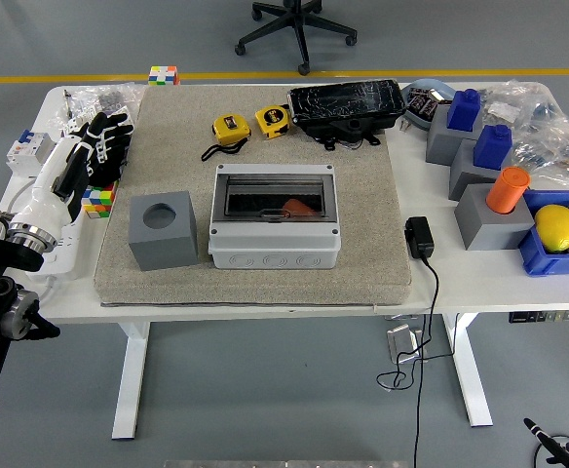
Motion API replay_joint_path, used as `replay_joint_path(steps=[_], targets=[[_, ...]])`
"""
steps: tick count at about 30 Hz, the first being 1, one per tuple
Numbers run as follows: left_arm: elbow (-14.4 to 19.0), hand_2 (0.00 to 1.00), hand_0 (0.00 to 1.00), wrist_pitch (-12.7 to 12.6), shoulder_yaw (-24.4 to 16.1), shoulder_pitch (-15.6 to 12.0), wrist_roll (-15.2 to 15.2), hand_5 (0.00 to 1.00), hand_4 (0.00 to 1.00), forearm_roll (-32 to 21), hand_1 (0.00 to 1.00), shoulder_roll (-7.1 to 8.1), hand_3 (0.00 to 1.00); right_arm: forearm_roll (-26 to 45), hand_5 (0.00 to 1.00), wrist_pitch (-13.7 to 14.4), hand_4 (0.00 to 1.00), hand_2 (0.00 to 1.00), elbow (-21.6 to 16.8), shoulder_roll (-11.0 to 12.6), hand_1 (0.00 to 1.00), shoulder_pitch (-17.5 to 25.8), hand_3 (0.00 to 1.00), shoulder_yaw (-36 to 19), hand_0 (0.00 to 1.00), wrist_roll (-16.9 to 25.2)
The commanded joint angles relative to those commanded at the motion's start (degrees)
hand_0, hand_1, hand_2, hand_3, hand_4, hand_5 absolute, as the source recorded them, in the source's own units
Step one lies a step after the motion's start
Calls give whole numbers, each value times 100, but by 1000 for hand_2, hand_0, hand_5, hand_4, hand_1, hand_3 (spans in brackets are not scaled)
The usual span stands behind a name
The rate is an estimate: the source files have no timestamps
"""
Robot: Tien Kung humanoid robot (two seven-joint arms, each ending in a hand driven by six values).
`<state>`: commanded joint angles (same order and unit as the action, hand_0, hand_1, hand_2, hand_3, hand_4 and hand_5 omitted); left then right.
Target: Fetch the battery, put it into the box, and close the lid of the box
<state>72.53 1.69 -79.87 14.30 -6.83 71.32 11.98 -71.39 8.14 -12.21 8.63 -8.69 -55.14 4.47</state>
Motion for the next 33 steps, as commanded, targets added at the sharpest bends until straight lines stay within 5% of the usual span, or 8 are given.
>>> replay_joint_path(steps=[11,33], targets=[[-4,782,819,-37,155,-45,-27,998,998,-55,815,-42,788,361,998,55,998,774,-204,10,805,106,859,514,870,32],[-1,758,804,-165,162,-69,-74,998,998,-92,798,-63,766,114,998,3,998,773,-16,-80,805,69,861,161,873,18]])
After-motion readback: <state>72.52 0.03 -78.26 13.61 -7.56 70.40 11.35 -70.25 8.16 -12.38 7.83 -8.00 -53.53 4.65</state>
